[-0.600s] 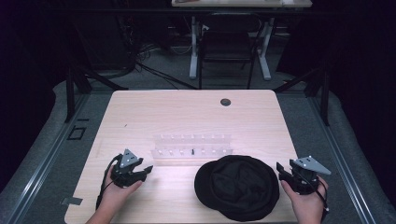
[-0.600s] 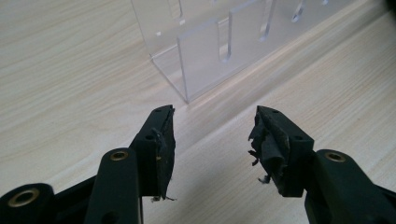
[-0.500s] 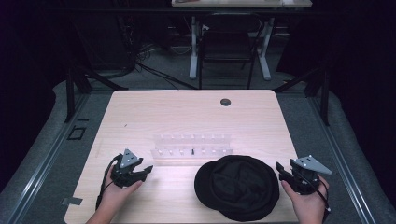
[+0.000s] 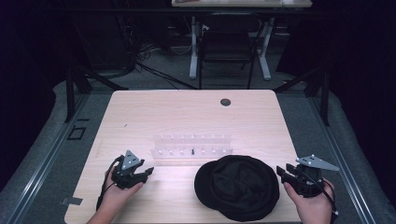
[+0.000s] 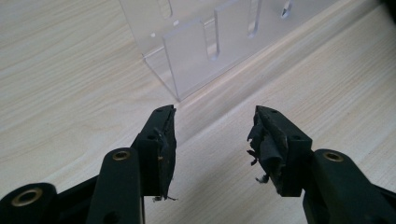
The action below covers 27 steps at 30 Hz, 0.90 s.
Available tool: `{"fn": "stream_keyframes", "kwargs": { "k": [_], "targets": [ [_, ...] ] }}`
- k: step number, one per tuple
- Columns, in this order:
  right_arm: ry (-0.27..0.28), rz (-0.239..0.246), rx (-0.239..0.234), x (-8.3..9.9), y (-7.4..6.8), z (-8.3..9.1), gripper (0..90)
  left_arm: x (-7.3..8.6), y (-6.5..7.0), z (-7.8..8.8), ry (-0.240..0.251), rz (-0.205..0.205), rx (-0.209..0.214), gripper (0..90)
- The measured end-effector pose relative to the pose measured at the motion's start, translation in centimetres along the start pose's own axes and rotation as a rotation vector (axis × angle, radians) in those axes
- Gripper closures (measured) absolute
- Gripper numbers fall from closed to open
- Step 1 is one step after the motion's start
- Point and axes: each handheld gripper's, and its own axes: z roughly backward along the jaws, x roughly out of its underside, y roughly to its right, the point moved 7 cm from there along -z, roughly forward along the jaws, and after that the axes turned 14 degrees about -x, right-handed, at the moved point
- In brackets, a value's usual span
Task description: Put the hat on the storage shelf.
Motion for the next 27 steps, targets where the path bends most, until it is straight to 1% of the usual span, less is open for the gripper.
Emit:
{"fn": "stream_keyframes", "kwargs": {
  "k": [1,2,3,4,5,6,7,8,9,11,12,13,14,15,18,19,21,22,24,25,26,27],
  "targets": [
    [-0.022,0.0,-0.023,0.2,-0.4,-0.2,55.9,0.0,0.0,-0.1,-0.003,-0.008,-0.004,49.4],
    [-0.059,0.013,-0.029,0.4,-0.5,-0.3,55.3,0.0,0.0,-0.1,-0.003,-0.008,-0.004,49.4],
    [-0.089,0.029,-0.018,0.7,-0.5,-0.3,55.3,0.1,0.1,-0.1,-0.005,-0.005,-0.008,49.4],
    [-0.089,0.029,-0.018,0.7,-0.5,-0.3,55.3,0.1,0.1,-0.1,-0.005,-0.005,-0.008,49.3],
    [-0.11,0.036,-0.013,0.9,-0.4,-0.4,55.3,0.1,0.1,-0.2,-0.005,0.0,-0.008,49.3],
    [-0.119,0.032,-0.021,1.1,-0.3,-0.5,55.2,0.1,0.0,-0.2,-0.005,0.001,-0.012,49.3],
    [-0.123,0.013,-0.034,1.2,-0.2,-0.5,55.6,0.1,0.0,-0.2,-0.004,0.003,-0.013,49.3],
    [-0.123,0.004,-0.043,1.3,-0.2,-0.5,56.9,0.0,0.0,-0.2,-0.003,0.008,-0.011,49.3],
    [-0.138,-0.017,-0.063,1.7,-0.1,-0.6,60.4,0.1,0.0,-0.2,-0.005,0.01,-0.01,49.3],
    [-0.152,-0.035,-0.071,1.9,0.1,-0.8,62.4,0.1,0.0,-0.2,-0.004,0.007,-0.009,49.3],
    [-0.152,-0.035,-0.071,1.9,0.1,-0.8,62.4,0.1,0.0,-0.2,-0.004,0.007,-0.009,49.2],
    [-0.161,-0.044,-0.08,2.0,0.2,-0.9,64.2,0.0,0.0,-0.2,-0.004,0.01,-0.01,49.2],
    [-0.18,-0.065,-0.101,2.2,0.3,-1.1,66.6,0.0,0.0,-0.2,-0.002,0.01,-0.011,49.2],
    [-0.194,-0.073,-0.102,2.2,0.5,-1.3,67.6,0.0,0.0,-0.2,-0.003,0.009,-0.012,49.3],
    [-0.232,-0.083,-0.108,2.4,1.0,-1.9,68.9,0.0,0.0,-0.2,-0.003,0.006,-0.011,49.3],
    [-0.258,-0.09,-0.117,2.6,1.3,-2.4,69.4,0.0,0.0,-0.1,-0.003,0.011,-0.006,50.2],
    [-0.283,-0.09,-0.111,2.8,1.6,-2.7,69.4,0.0,0.0,-0.1,-0.003,0.015,-0.002,51.4],
    [-0.296,-0.09,-0.116,2.9,1.7,-2.9,69.7,0.0,0.0,-0.2,-0.003,0.018,0.002,52.0],
    [-0.303,-0.096,-0.116,2.9,1.8,-3.0,70.8,0.0,0.1,-0.2,-0.004,0.019,0.005,52.8],
    [-0.325,-0.107,-0.135,3.0,1.9,-3.2,75.6,0.0,0.1,-0.2,-0.007,0.024,0.01,53.0],
    [-0.325,-0.107,-0.135,3.0,1.9,-3.2,75.6,0.0,0.1,-0.2,-0.007,0.024,0.01,53.0],
    [-0.334,-0.12,-0.148,2.9,2.1,-3.4,79.6,0.0,0.1,-0.2,-0.008,0.023,0.009,53.1]
  ]
}}
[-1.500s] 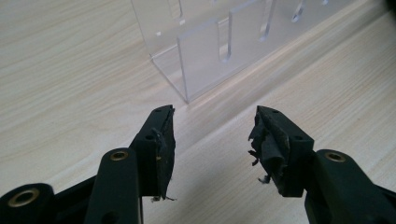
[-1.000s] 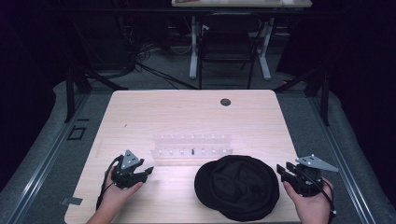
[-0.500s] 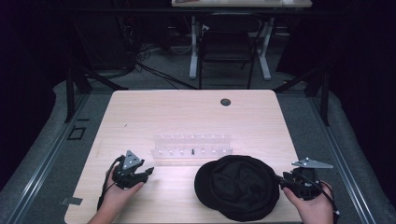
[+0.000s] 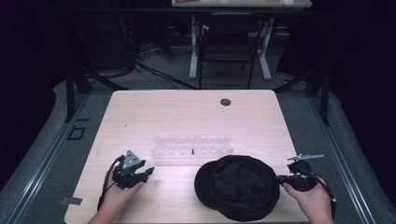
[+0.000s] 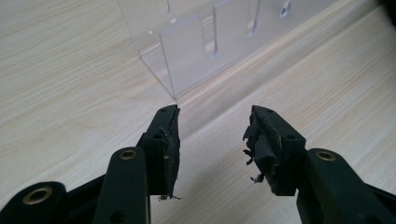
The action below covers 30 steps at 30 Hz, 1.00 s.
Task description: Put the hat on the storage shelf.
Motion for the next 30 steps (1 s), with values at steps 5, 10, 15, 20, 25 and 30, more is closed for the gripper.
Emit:
{"fn": "stream_keyframes", "kwargs": {
  "k": [5,10,15,20,25,30],
  "targets": [
    [-0.016,-0.047,-0.05,-0.4,0.5,0.0,85.0,0.0,0.0,0.0,0.005,-0.003,0.004,53.7],
    [-0.052,-0.105,-0.091,-0.9,0.9,0.0,87.5,0.0,0.1,-0.1,0.001,-0.002,0.009,53.8],
    [-0.102,-0.146,-0.121,-1.6,1.2,-0.3,85.9,0.1,0.3,-0.2,-0.001,0.002,0.012,54.0],
    [-0.147,-0.153,-0.111,-1.9,1.3,-0.3,82.2,0.1,0.4,-0.2,-0.007,-0.008,0.016,54.0],
    [-0.199,-0.179,-0.098,-2.0,1.2,-0.8,80.6,0.1,0.4,-0.2,-0.01,-0.008,0.016,54.0],
    [-0.252,-0.186,-0.088,-1.9,1.0,-1.5,78.6,0.1,0.5,-0.2,-0.007,-0.005,0.015,54.0]
  ]
}}
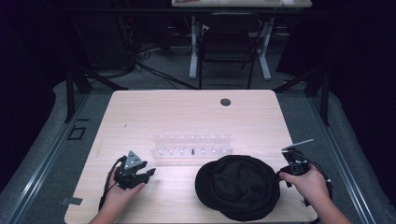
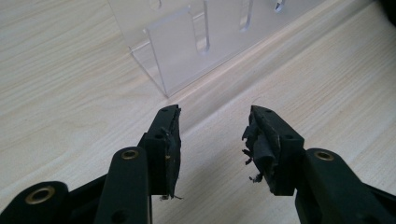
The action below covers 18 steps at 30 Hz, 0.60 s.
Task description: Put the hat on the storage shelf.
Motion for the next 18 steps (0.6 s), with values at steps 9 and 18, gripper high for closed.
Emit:
{"fn": "stream_keyframes", "kwargs": {
  "k": [9,18],
  "targets": [
    [-0.008,-0.074,-0.04,0.3,1.0,-0.8,72.8,0.0,0.0,-0.1,-0.001,-0.002,0.0,54.0],
    [-0.063,-0.07,-0.045,0.2,0.9,-1.3,81.5,0.0,0.1,-0.1,-0.001,0.001,-0.001,54.0]
  ]
}}
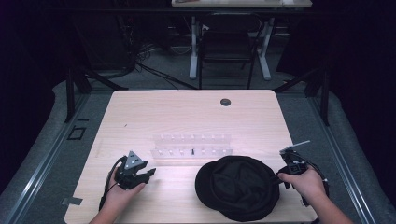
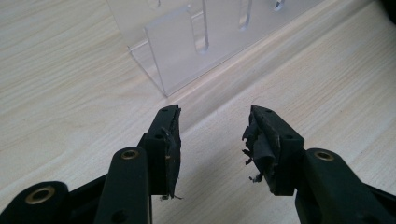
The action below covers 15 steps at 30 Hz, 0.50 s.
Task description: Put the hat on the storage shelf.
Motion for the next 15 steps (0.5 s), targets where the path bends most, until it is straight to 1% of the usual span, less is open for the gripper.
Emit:
{"fn": "stream_keyframes", "kwargs": {
  "k": [1,2,3,4,5,6,11,12,13,14,15],
  "targets": [
    [0.007,-0.007,-0.003,-0.12,-0.1,-0.08,81.7,0.0,-0.01,0.01,0.0,0.0,0.0,54.0],
    [-0.009,-0.006,0.0,-0.11,-0.09,0.03,81.8,0.0,-0.02,0.01,0.0,0.0,0.0,54.0],
    [-0.013,-0.018,-0.012,-0.16,-0.1,0.05,83.1,0.03,-0.03,0.05,-0.007,-0.002,0.003,54.2],
    [-0.013,-0.018,-0.012,-0.16,-0.1,0.05,83.1,0.03,-0.03,0.05,-0.007,-0.002,0.003,54.3],
    [-0.002,-0.03,-0.016,-0.21,-0.12,-0.02,83.8,0.0,-0.01,-0.02,0.002,0.002,-0.001,54.3],
    [-0.028,-0.034,-0.024,-0.17,-0.03,0.14,85.1,0.0,-0.01,-0.01,0.001,0.002,-0.002,54.4],
    [-0.038,-0.042,-0.04,-0.22,-0.1,0.16,86.7,0.0,0.0,-0.04,0.002,0.003,-0.001,54.4],
    [-0.043,-0.041,-0.041,-0.24,-0.16,0.18,86.6,0.04,-0.01,0.01,-0.008,0.001,0.003,54.4],
    [-0.046,-0.036,-0.043,-0.24,-0.19,0.22,86.4,0.04,-0.01,0.01,-0.008,0.001,0.003,54.4],
    [-0.032,-0.039,-0.037,-0.29,-0.27,0.15,86.4,0.05,-0.02,0.0,-0.008,0.001,0.004,54.4],
    [-0.032,-0.039,-0.037,-0.29,-0.27,0.15,86.4,0.05,-0.02,0.0,-0.008,0.001,0.004,54.4]
  ]
}}
